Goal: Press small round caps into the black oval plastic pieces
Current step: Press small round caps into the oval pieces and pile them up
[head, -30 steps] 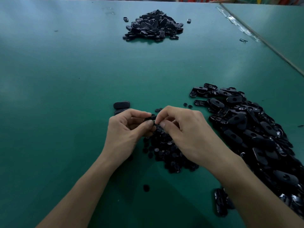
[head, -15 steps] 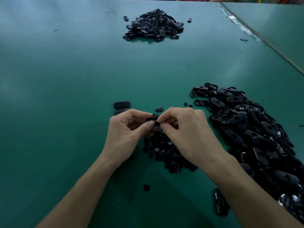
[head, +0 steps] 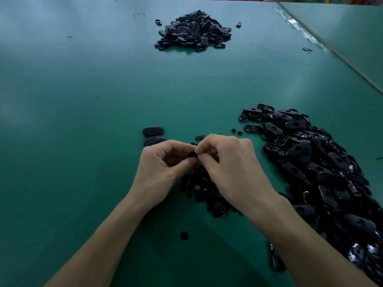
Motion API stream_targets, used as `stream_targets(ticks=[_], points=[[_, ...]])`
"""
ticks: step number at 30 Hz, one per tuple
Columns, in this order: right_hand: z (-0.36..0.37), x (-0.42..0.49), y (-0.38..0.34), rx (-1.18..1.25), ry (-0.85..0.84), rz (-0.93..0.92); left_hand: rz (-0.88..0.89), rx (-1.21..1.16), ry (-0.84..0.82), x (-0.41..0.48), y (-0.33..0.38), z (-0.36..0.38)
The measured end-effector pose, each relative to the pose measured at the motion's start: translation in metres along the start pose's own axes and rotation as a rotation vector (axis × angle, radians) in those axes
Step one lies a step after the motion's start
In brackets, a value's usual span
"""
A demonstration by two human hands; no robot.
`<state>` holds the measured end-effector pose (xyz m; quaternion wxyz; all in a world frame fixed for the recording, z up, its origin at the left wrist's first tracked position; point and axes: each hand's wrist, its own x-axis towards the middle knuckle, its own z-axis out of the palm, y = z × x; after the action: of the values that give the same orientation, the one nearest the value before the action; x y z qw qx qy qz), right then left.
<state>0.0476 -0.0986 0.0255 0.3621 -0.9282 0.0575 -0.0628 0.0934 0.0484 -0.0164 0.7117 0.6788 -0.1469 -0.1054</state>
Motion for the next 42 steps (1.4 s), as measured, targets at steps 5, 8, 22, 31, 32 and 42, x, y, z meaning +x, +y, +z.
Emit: stream_targets(ticks=[5,8,22,31,32,42], points=[[0.002,-0.001,-0.001,0.016,0.009,0.042,0.018,0.049,-0.011,0.000,-0.003,-0.002],[0.002,-0.002,-0.007,-0.014,-0.030,0.050,0.071,0.152,-0.005,-0.002,-0.005,-0.001],[-0.009,0.002,-0.011,-0.113,-0.024,-0.039,0.150,0.177,0.124,-0.001,-0.006,0.002],[-0.016,0.008,0.002,0.040,-0.064,-0.096,0.076,-0.064,0.073,0.000,-0.001,0.001],[-0.016,0.008,0.002,0.053,-0.050,-0.103,0.066,-0.076,0.069,0.001,-0.001,0.001],[-0.017,0.006,0.002,0.101,-0.026,-0.082,0.041,-0.123,0.048,0.001,-0.003,0.003]])
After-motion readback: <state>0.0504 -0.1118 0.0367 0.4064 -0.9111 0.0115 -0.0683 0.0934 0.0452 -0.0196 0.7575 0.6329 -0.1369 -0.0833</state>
